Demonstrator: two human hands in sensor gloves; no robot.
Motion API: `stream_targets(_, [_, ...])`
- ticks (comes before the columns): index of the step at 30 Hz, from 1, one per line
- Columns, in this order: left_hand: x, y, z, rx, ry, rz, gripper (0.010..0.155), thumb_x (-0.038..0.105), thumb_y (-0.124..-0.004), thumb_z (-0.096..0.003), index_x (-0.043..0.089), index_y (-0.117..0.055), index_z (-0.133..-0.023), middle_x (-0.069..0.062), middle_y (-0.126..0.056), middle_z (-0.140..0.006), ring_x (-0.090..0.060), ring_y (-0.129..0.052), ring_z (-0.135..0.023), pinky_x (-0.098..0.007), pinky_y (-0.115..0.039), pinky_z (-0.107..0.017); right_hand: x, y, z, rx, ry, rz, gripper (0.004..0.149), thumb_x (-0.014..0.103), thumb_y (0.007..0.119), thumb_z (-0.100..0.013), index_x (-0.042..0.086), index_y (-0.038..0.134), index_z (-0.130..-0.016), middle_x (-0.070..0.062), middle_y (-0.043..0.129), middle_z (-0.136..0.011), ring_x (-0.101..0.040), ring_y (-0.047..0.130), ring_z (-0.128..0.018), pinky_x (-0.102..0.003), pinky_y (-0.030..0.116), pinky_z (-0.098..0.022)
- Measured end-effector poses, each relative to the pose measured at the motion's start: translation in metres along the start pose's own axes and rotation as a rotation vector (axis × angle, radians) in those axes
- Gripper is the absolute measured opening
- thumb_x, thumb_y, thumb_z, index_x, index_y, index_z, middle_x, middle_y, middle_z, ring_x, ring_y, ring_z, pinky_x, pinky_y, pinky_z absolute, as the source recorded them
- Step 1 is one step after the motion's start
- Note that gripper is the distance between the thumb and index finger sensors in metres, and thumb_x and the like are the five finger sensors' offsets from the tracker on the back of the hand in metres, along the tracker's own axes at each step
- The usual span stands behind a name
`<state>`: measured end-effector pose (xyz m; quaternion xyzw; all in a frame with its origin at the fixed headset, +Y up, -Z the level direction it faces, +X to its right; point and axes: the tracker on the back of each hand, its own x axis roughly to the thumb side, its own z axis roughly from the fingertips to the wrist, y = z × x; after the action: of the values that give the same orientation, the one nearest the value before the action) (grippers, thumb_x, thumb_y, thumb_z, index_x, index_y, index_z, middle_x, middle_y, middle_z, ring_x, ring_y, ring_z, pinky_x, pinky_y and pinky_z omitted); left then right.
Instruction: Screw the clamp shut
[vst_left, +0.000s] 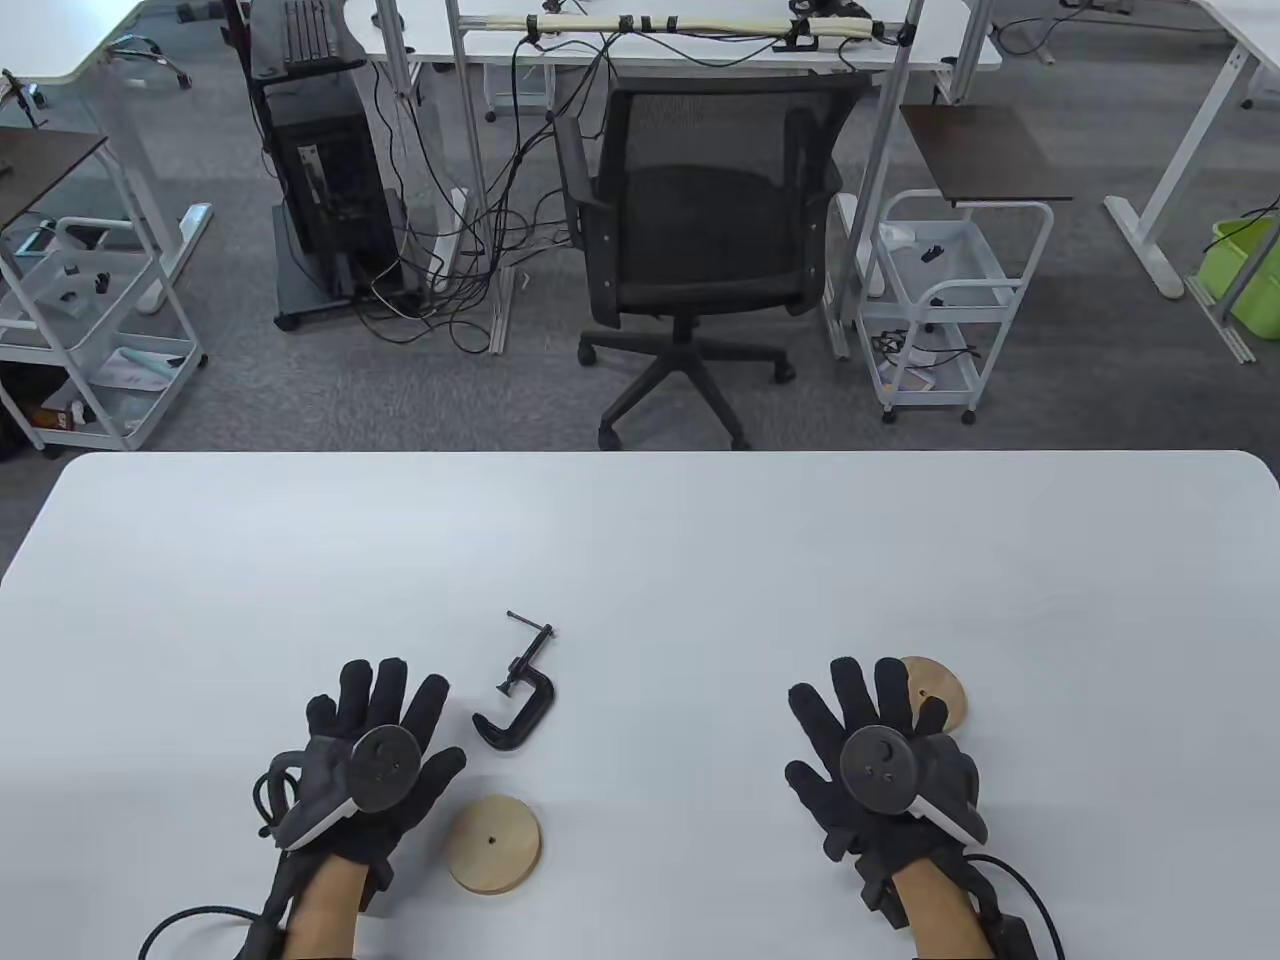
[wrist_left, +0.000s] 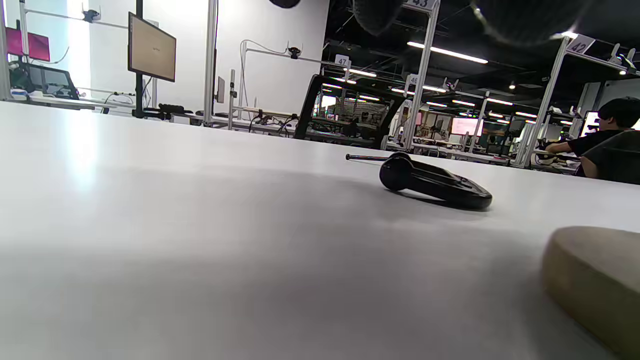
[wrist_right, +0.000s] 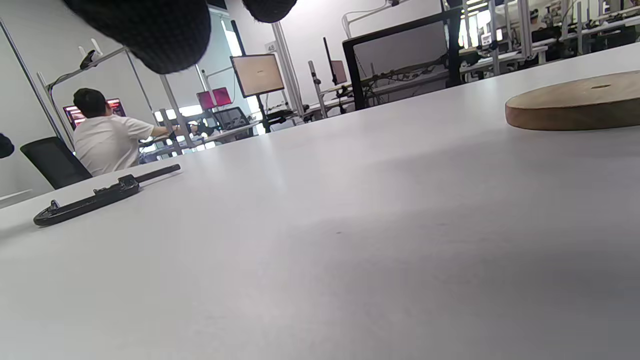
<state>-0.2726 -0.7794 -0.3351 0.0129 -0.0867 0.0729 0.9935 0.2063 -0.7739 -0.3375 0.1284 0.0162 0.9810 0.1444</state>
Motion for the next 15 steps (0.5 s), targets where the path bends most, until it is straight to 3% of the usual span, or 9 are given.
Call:
stream_targets(6, [0.007,0.006,0.001,-0.046,-0.013,0.031,0.082,0.067,-0.068,-0.0477,0.034,-0.037,-0.116,-0.013,-0.023,-0.124,-0.049,-0.012,-0.110,-0.080,-0.029,-0.068,0.001,0.000,0.000,0.003,0.000,-0.002,0.079,0.058,0.073,-0.048,0.033,0.036,-0.113,-0.008,0.010,-0.121,-0.048,-0.003,-0.102,-0.082,0.009,-0.059])
stream_targets(15, [0.037,0.015,0.010,-0.065,-0.151,0.049,0.092,0.073,-0.073,-0.0425,0.040,-0.027,-0.115,-0.013,-0.020,-0.125,-0.052,-0.019,-0.111,-0.082,-0.038,-0.067,0.001,0.001,-0.001,0.020,-0.010,-0.036,0.079,0.056,0.074,-0.048,0.032,0.037,-0.114,-0.009,0.008,-0.120,-0.048,-0.004,-0.101,-0.082,0.010,-0.060])
